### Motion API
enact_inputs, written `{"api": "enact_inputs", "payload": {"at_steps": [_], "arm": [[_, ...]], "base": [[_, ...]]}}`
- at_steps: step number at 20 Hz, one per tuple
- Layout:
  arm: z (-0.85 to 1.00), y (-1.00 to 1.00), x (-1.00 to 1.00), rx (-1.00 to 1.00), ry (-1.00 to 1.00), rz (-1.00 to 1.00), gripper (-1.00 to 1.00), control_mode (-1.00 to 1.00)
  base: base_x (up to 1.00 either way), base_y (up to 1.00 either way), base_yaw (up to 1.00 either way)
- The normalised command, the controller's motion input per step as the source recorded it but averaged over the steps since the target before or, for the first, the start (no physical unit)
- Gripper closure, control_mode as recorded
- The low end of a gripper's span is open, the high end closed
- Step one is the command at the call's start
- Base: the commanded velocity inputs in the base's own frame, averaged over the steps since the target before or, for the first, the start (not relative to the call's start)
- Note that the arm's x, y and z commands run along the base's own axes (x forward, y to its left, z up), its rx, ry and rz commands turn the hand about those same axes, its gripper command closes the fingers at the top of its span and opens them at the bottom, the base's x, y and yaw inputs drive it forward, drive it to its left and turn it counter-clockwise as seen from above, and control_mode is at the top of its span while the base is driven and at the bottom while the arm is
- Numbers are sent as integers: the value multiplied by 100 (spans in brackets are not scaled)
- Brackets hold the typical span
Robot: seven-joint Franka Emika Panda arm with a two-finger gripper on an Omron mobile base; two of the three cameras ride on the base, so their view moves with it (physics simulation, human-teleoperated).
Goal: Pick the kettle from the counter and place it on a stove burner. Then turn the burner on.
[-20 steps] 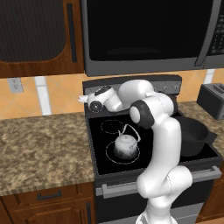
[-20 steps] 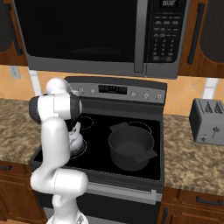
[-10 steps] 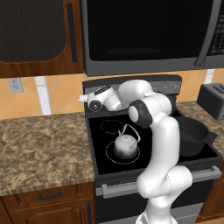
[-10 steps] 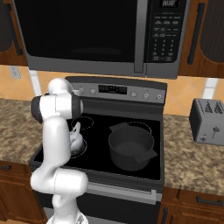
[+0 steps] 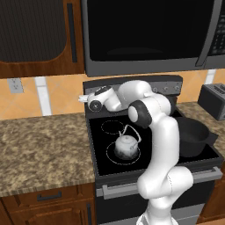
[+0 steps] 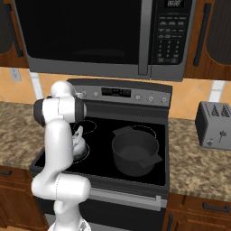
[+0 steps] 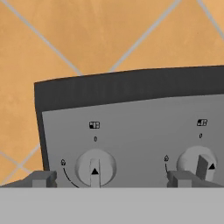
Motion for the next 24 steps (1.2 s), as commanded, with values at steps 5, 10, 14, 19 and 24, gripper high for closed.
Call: {"api": "enact_inputs", "payload": {"at_steps": [5, 10, 14, 19, 24], "arm": [[-6, 0, 4, 0, 0, 0, -100, -100], [-2, 0, 11, 0, 0, 0, -100, -100], [0, 0, 9, 0, 0, 0, -100, -100], [0, 0, 0, 0, 0, 0, -100, -100], [0, 0, 2, 0, 0, 0, -100, -100]], "base": [[0, 0, 0], [0, 0, 0], [0, 0, 0], [0, 0, 0], [0, 0, 0]]}}
